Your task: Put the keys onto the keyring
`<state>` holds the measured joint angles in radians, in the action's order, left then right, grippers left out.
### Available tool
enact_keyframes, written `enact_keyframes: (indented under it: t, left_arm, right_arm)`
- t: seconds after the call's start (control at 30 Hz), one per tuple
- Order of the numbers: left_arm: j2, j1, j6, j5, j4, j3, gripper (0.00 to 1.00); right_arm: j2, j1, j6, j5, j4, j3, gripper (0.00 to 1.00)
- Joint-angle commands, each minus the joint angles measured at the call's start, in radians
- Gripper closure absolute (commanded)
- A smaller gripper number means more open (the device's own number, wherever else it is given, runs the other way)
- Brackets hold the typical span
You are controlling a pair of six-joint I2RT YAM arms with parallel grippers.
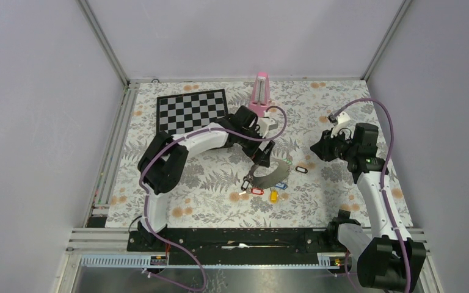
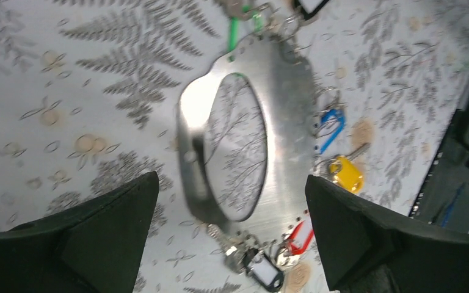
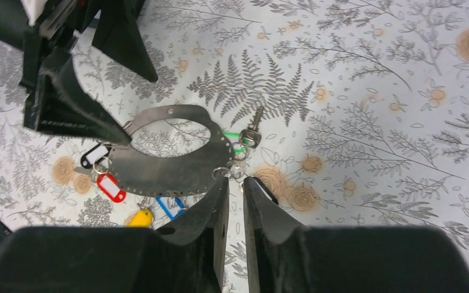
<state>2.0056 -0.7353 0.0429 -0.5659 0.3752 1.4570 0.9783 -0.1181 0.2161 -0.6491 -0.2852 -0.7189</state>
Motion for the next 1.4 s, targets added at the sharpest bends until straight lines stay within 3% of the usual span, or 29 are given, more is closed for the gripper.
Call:
enact_keyframes:
  t: [0.0,0.37,0.5,0.67,0.93,1.07,1.37]
  left_arm:
    - [-0.011,0.019,0.088,0.089,0.051,0.019,0.01]
    - [-0.028,0.022,0.138,0.239,0.048,-0.013,0.01]
    - [-0.1,0.029,0.166,0.318,-0.002,-0.072,0.01]
    - [-0.216,0.057,0.173,0.398,-0.071,-0.145,0.01]
    - [-0.419,0.122,0.182,0.541,-0.203,-0.281,0.01]
    - [-0.501,0.178,0.152,0.603,-0.208,-0.317,0.01]
    - [-0.785,0.336,0.148,0.581,-0.239,-0.428,0.01]
  right_arm:
    - [0.006,-0.003,0.014,-0.087,0.057,0.014,0.78]
    - [-0.015,-0.003,0.026,-0.121,0.066,0.039,0.75]
    - [-0.013,-0.003,0.033,-0.12,0.065,0.037,0.68]
    - [-0.013,-0.003,0.044,-0.093,0.059,0.022,0.5]
    - [-0.018,-0.003,0.082,-0.032,0.017,-0.055,0.02]
    - [-0.015,-0.004,0.049,0.022,0.021,-0.083,0.0]
    - [-0.052,-0.004,-0.135,0.164,0.152,-0.049,0.0]
